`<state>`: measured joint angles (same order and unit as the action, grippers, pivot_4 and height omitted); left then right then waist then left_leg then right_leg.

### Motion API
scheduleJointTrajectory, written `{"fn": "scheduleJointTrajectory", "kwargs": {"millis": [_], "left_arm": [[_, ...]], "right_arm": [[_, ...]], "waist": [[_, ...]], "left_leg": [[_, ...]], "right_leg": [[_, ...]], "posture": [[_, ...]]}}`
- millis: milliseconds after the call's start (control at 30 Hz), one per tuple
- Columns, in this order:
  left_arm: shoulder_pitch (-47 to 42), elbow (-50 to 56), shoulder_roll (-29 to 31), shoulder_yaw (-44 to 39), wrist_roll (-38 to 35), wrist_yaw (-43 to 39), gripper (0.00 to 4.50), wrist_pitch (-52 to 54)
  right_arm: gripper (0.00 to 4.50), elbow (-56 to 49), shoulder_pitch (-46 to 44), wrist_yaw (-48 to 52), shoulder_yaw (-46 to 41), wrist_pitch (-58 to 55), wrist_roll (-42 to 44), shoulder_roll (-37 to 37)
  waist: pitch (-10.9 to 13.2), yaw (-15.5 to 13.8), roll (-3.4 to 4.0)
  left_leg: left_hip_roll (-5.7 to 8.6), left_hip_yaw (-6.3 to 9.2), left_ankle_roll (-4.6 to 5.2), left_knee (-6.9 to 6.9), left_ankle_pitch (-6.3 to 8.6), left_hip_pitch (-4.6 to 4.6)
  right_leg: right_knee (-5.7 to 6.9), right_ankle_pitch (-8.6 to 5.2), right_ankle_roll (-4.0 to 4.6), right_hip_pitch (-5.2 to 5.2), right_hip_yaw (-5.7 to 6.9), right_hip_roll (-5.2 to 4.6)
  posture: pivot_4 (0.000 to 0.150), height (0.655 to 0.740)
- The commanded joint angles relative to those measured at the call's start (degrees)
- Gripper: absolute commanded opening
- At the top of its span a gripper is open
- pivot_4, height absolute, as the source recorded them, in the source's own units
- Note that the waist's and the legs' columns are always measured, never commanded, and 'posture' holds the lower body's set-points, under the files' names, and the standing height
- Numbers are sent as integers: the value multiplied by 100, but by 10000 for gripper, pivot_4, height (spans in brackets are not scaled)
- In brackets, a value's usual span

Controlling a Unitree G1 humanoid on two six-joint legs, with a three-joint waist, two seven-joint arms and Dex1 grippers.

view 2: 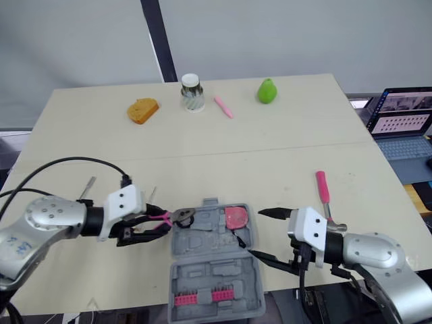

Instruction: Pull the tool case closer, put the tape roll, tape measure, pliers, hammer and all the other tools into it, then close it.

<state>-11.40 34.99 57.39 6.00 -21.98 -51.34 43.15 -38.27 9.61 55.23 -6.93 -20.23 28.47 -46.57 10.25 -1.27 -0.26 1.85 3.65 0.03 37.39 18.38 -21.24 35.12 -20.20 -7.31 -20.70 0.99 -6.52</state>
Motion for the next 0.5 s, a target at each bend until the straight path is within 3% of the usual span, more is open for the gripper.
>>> {"fn": "scheduleJointTrajectory", "kwargs": {"millis": [33, 500], "left_arm": [[-356, 265, -3, 379, 157, -109, 22936, -8], [-1410, -131, -792, 1636, 848, -305, 22936, -340]], "right_arm": [[45000, -328, -150, -178, 80, -172, 156, 29], [45000, -730, -1054, -1012, 858, -1827, 393, 44]], "waist": [[0, 3, 0], [3, -3, -5]], "left_leg": [[0, 0, 0, 0, 0, 0], [12, 2, 10, 18, -8, -8]], "right_leg": [[8, 0, 0, 0, 0, 1], [38, 0, -1, -3, 1, 16]], "posture": [[1500, 7356], [1500, 7356]]}}
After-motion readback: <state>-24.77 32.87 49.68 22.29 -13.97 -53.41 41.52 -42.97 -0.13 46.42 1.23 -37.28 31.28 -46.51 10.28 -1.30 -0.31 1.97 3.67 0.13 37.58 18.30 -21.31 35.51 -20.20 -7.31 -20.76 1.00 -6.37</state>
